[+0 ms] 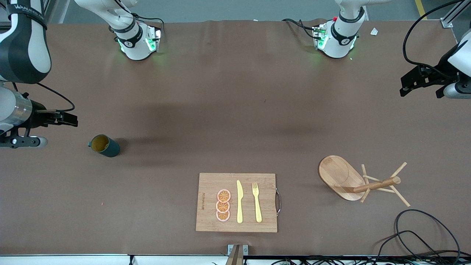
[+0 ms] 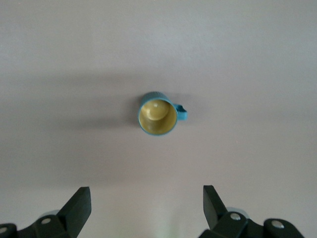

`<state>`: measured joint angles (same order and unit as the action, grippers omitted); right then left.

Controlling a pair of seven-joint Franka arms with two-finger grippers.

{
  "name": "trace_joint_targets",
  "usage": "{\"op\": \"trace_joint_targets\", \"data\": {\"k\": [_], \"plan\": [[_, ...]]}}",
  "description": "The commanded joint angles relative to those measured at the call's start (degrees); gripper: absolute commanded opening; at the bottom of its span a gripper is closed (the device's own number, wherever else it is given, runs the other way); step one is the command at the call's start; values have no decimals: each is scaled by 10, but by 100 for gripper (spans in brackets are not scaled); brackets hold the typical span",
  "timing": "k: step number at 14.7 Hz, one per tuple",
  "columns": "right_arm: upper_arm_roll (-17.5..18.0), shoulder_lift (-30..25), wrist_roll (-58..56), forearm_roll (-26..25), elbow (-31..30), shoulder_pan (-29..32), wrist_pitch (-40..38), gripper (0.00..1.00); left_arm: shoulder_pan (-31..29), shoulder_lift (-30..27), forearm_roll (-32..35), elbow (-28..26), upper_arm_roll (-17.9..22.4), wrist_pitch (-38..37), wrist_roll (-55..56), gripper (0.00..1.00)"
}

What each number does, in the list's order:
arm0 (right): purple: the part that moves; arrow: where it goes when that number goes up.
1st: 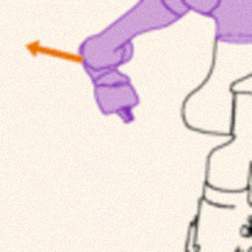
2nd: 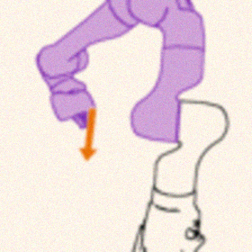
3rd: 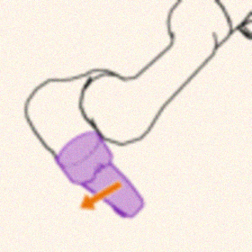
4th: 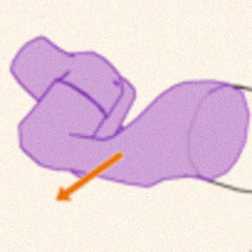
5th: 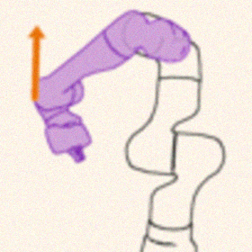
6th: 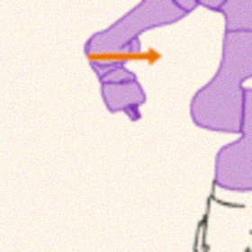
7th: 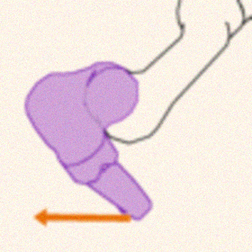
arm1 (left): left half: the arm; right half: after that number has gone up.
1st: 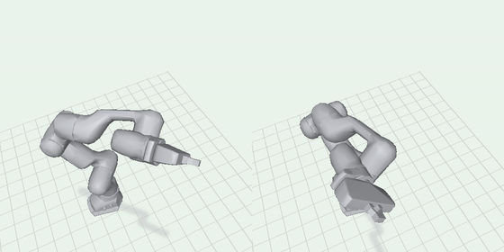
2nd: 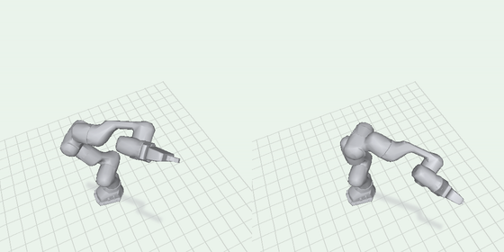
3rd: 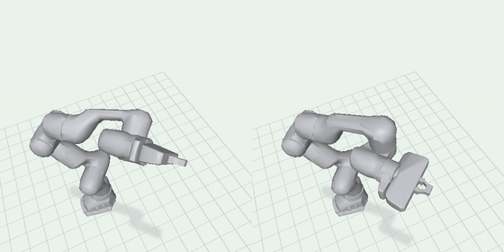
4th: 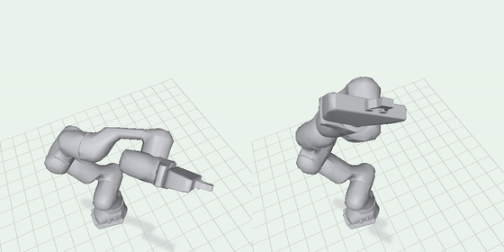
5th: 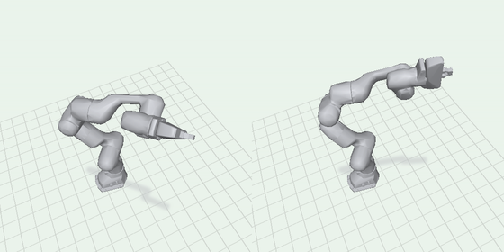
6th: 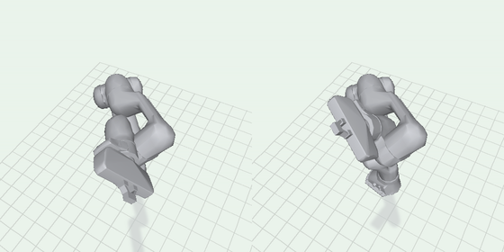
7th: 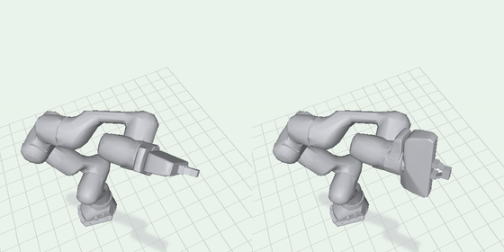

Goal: Transfer cup from left to right arm and place

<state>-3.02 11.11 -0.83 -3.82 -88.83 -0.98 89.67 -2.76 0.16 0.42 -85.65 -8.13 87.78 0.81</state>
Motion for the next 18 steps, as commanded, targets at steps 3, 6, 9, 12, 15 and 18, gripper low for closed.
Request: {"op": "trace_joint_targets", "data": {"k": [3,6,9,12,15,18], "plan": [[4,4,7,-1,73,7,-25,100,-1,-4,1,-3,-2,9,5,100],[4,4,5,-1,90,12,-53,100,-1,-4,2,-3,-2,9,4,100],[4,4,9,10,100,15,-57,100,-1,-3,3,-3,-2,9,4,100],[6,3,9,19,100,9,-73,100,-1,-3,3,-3,-2,9,4,100],[8,2,14,22,99,7,-82,100,0,-3,3,-2,-2,9,4,100],[5,-4,14,44,96,12,-83,100,0,-3,5,-1,-2,9,3,100]]}}
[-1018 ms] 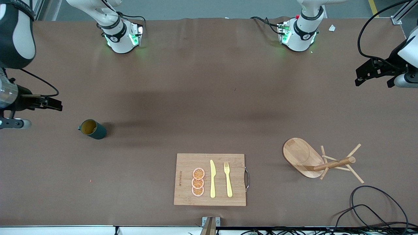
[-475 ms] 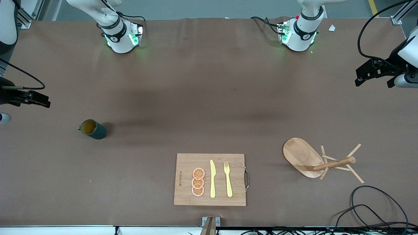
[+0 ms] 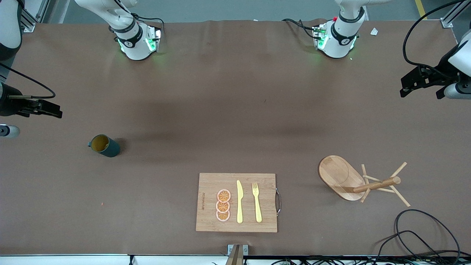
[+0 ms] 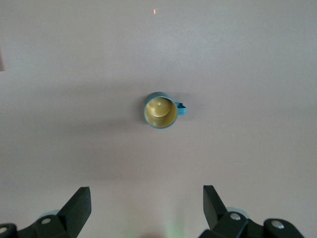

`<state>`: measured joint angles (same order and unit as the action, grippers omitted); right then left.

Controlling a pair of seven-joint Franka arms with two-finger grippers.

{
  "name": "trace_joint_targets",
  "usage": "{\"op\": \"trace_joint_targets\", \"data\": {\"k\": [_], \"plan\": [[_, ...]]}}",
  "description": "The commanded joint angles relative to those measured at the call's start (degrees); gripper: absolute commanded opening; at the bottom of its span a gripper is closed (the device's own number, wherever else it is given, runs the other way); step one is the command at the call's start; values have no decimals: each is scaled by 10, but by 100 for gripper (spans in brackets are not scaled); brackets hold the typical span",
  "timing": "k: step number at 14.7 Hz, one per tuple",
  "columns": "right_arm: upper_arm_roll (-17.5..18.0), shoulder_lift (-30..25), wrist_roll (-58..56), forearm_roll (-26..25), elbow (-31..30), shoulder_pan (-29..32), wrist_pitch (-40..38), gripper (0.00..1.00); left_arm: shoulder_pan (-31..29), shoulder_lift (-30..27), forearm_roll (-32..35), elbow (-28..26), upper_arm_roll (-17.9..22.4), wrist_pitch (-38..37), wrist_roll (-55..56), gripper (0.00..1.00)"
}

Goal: Transfer cup from left to right arm and place

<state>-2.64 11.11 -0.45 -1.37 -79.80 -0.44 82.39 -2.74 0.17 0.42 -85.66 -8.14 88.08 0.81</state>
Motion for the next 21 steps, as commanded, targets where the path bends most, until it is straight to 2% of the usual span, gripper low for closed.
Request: {"op": "trace_joint_targets", "data": {"k": [1,8,13,21], "plan": [[1,-5,5,21,1,7,-13,100,1,-3,5,-2,-2,6,3,100],[3,-14,11,19,-8,2,-27,100,2,-2,6,2,-1,4,0,100],[4,-125,10,19,-130,-1,0,100,2,-2,6,2,-2,0,1,100],[4,-182,11,22,-132,0,-10,100,1,-2,6,3,-2,0,-2,100]]}}
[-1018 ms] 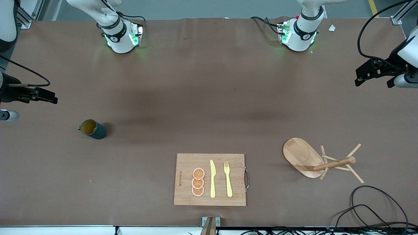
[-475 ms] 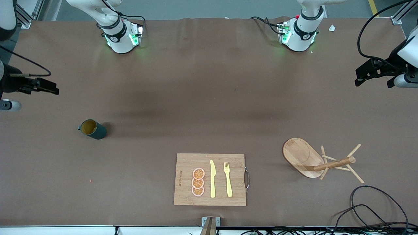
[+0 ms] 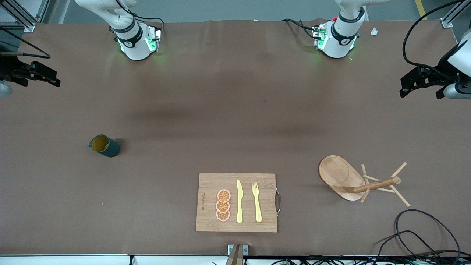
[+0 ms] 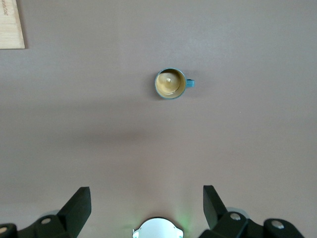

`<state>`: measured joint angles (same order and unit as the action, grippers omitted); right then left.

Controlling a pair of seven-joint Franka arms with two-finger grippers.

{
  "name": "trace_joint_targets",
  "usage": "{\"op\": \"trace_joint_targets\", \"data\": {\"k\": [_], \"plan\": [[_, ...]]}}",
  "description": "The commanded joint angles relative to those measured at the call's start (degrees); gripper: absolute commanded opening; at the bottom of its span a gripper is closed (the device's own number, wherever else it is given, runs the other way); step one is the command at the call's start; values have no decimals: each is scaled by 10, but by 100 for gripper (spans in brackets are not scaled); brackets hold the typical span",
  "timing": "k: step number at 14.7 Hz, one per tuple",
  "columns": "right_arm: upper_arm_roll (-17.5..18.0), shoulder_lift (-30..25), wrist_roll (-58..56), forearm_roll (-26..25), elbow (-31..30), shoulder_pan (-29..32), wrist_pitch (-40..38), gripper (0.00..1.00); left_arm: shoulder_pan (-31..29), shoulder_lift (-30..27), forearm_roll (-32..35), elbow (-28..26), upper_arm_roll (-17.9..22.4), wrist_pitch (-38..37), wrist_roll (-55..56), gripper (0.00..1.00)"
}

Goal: Transfer cup from left to right arm and place

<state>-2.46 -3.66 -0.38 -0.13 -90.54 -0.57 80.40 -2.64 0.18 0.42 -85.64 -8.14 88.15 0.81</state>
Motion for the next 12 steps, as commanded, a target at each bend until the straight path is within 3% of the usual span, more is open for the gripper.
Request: {"op": "trace_joint_targets", "data": {"k": [1,12], "plan": [[2,-36,10,9,-24,2,10,100,0,-2,6,3,-1,-1,-3,100],[-1,-36,-22,16,-24,3,22,100,1,-2,5,3,-2,-1,2,100]]}}
